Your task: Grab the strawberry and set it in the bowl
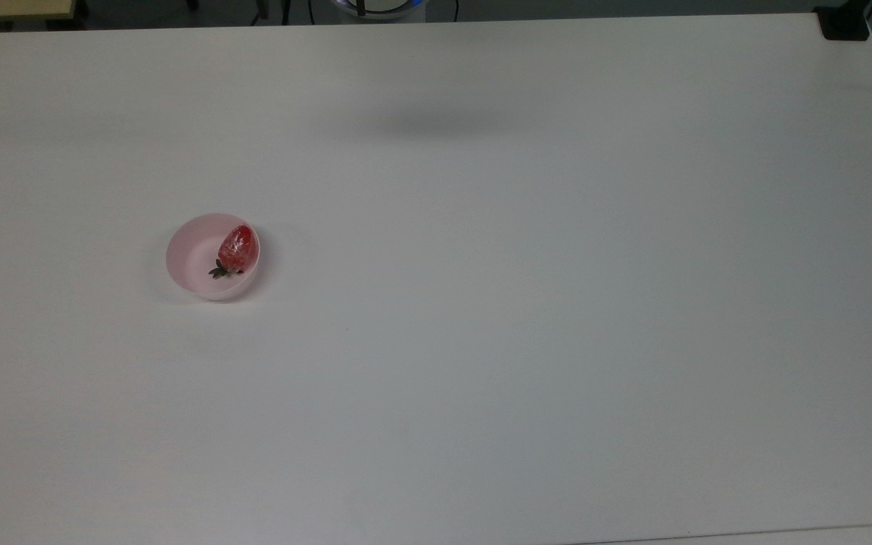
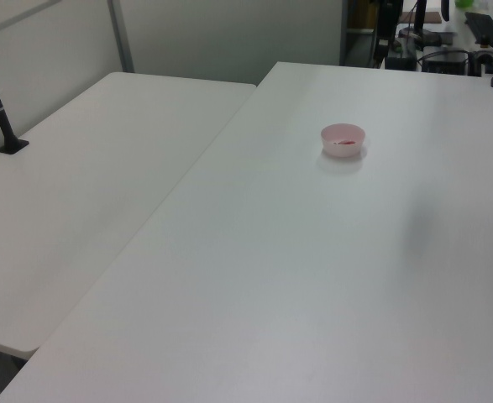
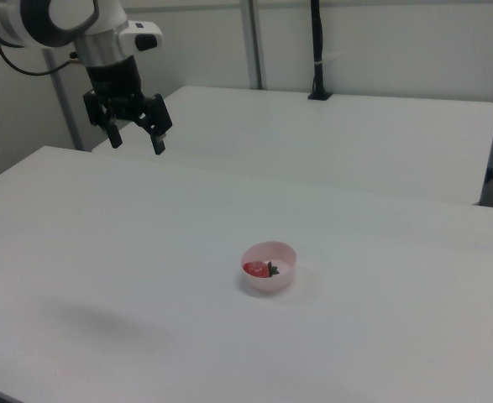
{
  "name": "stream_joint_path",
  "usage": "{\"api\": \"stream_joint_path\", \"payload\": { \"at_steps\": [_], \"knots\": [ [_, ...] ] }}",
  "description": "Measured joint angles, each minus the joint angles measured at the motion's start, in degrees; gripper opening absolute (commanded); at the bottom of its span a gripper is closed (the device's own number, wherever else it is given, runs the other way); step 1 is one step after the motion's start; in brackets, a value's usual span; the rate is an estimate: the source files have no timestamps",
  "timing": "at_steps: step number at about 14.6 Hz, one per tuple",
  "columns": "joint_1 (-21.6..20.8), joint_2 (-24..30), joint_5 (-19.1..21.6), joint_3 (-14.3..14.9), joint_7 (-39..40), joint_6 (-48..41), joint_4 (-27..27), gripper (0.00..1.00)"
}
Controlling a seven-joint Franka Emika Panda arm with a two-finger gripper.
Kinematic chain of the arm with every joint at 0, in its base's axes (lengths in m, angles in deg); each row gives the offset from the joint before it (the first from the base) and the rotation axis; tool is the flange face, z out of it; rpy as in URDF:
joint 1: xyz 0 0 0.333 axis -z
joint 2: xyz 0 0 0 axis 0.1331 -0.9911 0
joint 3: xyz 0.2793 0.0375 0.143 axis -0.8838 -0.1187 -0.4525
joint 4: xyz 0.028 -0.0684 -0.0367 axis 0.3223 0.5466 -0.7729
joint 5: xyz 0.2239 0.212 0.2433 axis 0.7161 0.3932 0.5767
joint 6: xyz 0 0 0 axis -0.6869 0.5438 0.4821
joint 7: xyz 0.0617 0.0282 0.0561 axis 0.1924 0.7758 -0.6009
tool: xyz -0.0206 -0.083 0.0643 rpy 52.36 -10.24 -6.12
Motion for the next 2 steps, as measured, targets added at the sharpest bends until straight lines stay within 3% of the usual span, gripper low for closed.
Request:
{"api": "stream_joint_path", "payload": {
  "at_steps": [2],
  "knots": [
    [0.0, 0.0, 0.0, 0.0, 0.0, 0.0, 0.0, 1.00]
  ]
}}
